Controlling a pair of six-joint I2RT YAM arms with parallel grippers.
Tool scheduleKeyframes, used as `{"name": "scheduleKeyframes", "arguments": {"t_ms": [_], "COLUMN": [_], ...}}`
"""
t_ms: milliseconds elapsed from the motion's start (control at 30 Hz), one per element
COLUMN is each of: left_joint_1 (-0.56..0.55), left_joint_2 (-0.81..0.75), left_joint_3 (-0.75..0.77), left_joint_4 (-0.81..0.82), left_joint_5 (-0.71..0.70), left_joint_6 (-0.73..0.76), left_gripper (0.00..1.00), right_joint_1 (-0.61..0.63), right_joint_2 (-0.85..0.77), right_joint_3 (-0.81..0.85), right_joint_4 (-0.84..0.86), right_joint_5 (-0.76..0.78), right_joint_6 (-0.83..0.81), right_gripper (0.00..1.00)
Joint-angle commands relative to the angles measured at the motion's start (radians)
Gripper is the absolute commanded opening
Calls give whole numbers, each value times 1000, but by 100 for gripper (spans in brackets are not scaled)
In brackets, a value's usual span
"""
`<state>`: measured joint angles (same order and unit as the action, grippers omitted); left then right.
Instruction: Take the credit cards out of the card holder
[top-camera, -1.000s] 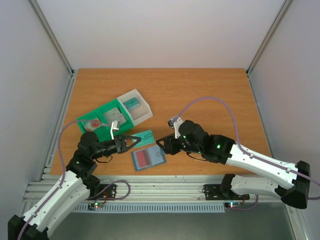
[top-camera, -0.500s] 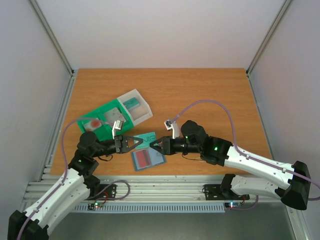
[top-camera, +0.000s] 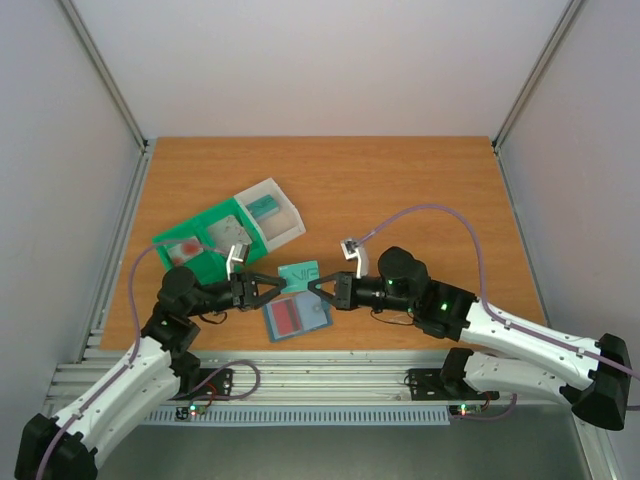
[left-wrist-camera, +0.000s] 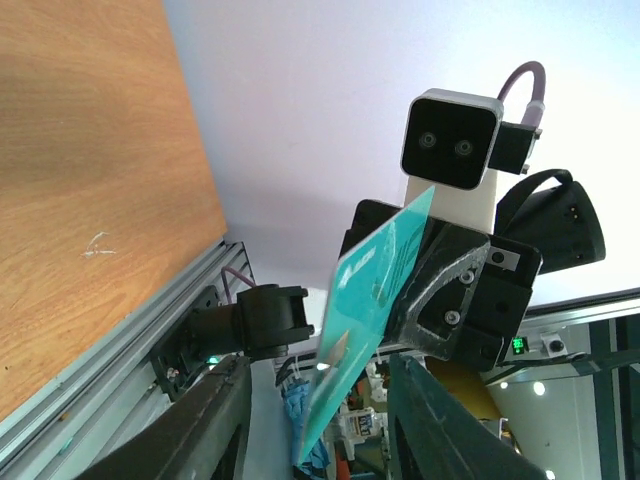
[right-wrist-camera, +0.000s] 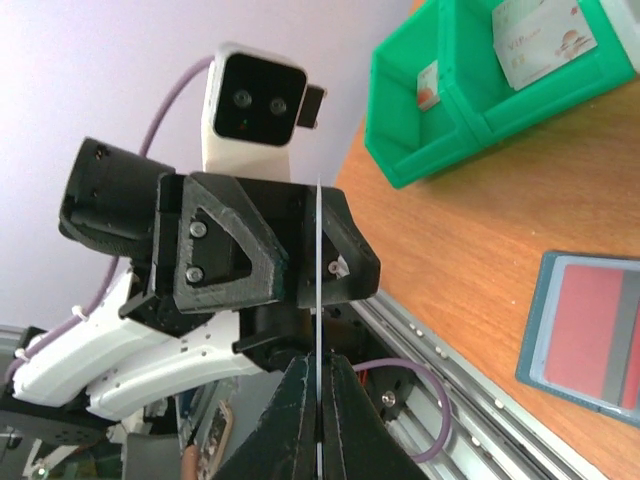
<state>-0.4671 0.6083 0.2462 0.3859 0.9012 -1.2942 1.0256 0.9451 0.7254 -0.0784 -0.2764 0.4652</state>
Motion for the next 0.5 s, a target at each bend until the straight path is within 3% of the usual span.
{"name": "scheduleKeyframes", "arguments": {"t_ms": [0, 167, 300, 467], "left_joint_1": [-4, -4, -4, -4], "left_joint_2": [-37, -49, -31, -25], "left_joint_3": [-31, -35, -39, -39], "left_joint_4": [146, 154, 169, 181], "left_joint_5": [-26, -32, -29, -28], "left_joint_6": [-62, -85, -92, -107], "left_gripper": [37, 24, 1, 0], "right_joint_1": [-5, -6, -5, -5], "right_joint_2": [-33, -31, -29, -13], "right_joint_3": [-13, -19, -26, -27], "right_joint_4": [57, 75, 108, 108], "right_joint_5": [51, 48, 66, 62], "right_joint_6": [30, 55, 61, 66], "right_gripper": [1, 1, 1, 1]}}
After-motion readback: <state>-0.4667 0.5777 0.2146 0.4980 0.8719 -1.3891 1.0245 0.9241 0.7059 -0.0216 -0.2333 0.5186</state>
